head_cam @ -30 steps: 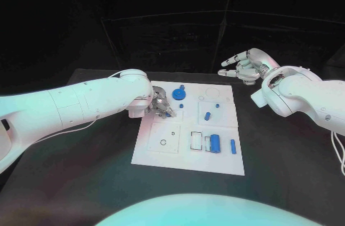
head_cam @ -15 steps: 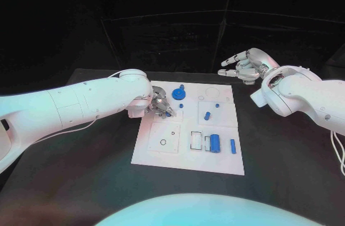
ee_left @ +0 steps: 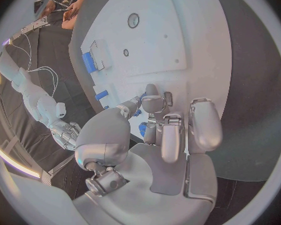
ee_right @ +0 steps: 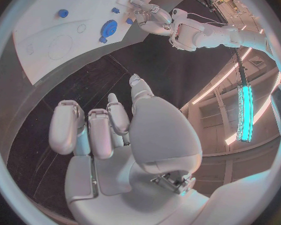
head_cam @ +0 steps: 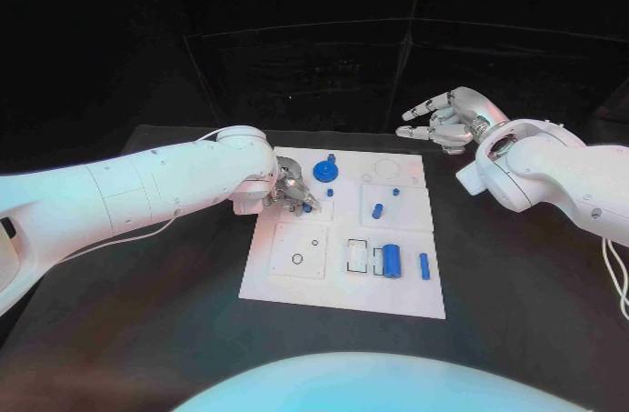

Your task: Assemble the parts on the task board

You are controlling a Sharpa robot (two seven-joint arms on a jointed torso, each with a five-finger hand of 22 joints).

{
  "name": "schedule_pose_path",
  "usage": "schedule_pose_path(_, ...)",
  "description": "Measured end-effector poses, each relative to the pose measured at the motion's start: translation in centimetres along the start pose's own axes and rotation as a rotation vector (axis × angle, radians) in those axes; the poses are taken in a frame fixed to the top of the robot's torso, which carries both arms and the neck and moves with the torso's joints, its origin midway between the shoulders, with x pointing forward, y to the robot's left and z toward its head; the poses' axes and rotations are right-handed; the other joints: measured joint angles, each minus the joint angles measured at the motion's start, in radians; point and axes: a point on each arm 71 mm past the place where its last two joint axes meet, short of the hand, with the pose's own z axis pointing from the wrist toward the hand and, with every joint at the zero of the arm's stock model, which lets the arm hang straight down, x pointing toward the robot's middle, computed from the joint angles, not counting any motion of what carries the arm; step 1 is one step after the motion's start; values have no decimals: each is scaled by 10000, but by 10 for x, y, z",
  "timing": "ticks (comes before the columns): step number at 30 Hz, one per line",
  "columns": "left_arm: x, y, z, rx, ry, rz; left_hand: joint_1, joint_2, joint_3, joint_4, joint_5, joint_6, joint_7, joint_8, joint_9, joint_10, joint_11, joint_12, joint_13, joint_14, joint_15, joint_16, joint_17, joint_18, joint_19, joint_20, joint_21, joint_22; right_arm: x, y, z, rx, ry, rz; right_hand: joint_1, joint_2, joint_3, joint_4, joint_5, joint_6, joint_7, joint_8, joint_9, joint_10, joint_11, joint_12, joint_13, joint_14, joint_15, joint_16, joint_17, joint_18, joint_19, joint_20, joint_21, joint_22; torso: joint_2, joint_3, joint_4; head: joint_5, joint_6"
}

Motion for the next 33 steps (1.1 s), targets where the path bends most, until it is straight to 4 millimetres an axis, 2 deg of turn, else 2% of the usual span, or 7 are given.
schedule_pose_path(14,0,1,0,-13,-8,-42,-157,-157,-476,173,-1,34,35,-1,20,0,0,37,-1,0,0,0,0,0,0,0,0,8,0,0,0,5,3,-2,0,0,0,0,0,0,0,0,0,0,0,0,0,0,0,0,0,0,0,0,0,0,0,2,-1,-18,13)
schedule_pose_path(19,-2,5,-3,-9,-84,-134,-375,-614,-1274,409,-1,33,35,-2,32,-1,0,36,-12,0,0,0,0,0,0,0,0,7,-1,-1,0,17,-5,-8,0,0,0,0,0,0,0,0,0,0,0,0,0,0,0,0,0,0,0,0,0,0,-1,-3,-1,-21,26)
schedule_pose_path(26,-22,1,-17,316,-627,-505,-152,-843,-2007,562,-1,33,35,-2,52,-1,0,-118,-192,0,0,0,0,0,0,0,-153,-145,-1,-2,1,56,-27,-14,0,0,0,0,0,0,0,0,0,0,0,0,-20,0,0,0,0,0,0,0,0,-20,-6,-4,1,-25,54)
schedule_pose_path(29,-36,-2,-27,504,-1011,-675,185,-818,-2297,575,-1,-156,106,-93,57,-254,32,-435,-566,0,0,0,0,1,-109,-72,-423,-424,-1,-2,2,62,-26,-12,0,0,0,0,0,0,0,0,0,0,0,0,-20,0,0,0,0,1,0,0,0,-19,-6,-5,3,-31,73)
schedule_pose_path(30,-39,-3,-30,548,-1119,-715,274,-747,-2424,614,-1,-267,144,-139,49,-356,58,-592,-755,0,0,0,0,2,-153,-30,-520,-531,-1,-2,2,67,-28,-14,0,0,0,0,0,0,0,0,0,0,0,0,-20,0,0,0,0,0,0,0,0,-19,-6,-5,3,-31,81)
schedule_pose_path(33,-49,-4,-37,637,-1417,-817,714,-737,-2638,557,-1,-633,259,-383,-66,-517,192,-813,-1044,0,0,0,0,1,-191,8,-700,-699,-1,-3,3,86,-35,-19,0,0,0,0,0,0,0,0,0,0,0,0,-19,0,0,0,0,0,0,0,0,-19,-4,-6,3,-32,104)
